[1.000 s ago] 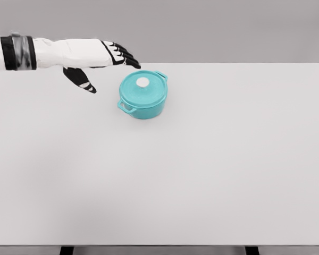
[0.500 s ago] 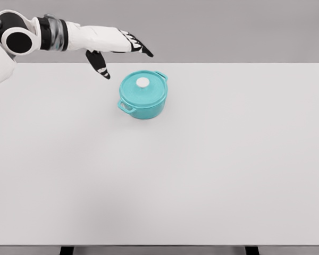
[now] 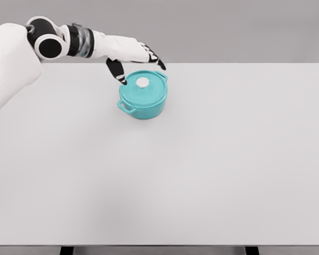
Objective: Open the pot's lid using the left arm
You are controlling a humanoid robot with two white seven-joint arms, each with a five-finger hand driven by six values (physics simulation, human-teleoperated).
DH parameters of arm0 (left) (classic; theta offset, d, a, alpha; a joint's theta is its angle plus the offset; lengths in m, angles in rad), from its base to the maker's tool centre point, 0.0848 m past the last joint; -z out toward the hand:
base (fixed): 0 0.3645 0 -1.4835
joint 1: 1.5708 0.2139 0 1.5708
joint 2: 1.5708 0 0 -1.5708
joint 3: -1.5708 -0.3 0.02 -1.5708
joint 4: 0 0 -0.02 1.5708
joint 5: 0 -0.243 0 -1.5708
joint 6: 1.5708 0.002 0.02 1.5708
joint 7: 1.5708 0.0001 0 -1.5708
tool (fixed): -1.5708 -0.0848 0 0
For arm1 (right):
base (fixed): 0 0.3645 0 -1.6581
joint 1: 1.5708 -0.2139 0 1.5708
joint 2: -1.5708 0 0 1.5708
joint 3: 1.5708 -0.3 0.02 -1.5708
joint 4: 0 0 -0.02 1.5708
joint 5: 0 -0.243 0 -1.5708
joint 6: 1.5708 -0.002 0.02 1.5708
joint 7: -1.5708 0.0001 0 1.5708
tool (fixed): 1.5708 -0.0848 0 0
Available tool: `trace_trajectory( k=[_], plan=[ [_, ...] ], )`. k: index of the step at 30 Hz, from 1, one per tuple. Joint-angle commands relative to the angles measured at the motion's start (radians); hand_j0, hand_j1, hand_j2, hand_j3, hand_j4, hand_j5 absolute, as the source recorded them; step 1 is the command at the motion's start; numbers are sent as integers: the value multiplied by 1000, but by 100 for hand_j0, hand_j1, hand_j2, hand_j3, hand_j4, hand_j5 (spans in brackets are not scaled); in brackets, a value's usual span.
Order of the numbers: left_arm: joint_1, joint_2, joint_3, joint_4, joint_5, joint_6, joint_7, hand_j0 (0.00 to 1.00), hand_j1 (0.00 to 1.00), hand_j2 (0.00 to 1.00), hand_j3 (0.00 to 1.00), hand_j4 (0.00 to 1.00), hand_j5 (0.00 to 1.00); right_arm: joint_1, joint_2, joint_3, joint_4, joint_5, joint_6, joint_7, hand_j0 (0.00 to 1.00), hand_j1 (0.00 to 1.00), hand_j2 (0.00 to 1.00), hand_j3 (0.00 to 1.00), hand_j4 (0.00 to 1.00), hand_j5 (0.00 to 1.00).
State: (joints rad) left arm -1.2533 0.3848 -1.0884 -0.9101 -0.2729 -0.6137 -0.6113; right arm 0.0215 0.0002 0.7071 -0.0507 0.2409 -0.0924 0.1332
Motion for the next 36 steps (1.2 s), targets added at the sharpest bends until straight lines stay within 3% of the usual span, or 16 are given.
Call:
trace_trajectory(
  k=[1, 26, 36],
  plan=[
    [0, -14, -7, 0, -3, 3, 0, 86, 86, 86, 86, 86, 86, 0, 0, 0, 0, 0, 0, 0, 100, 100, 100, 100, 100, 100],
    [31, -26, -22, 2, -51, 3, 0, 80, 80, 80, 80, 80, 80, 0, 0, 0, 0, 0, 0, 0, 100, 100, 100, 100, 100, 100],
    [31, -46, -16, 42, -94, 3, 0, 80, 80, 80, 80, 80, 80, 0, 0, 0, 0, 0, 0, 0, 100, 100, 100, 100, 100, 100]
  ],
)
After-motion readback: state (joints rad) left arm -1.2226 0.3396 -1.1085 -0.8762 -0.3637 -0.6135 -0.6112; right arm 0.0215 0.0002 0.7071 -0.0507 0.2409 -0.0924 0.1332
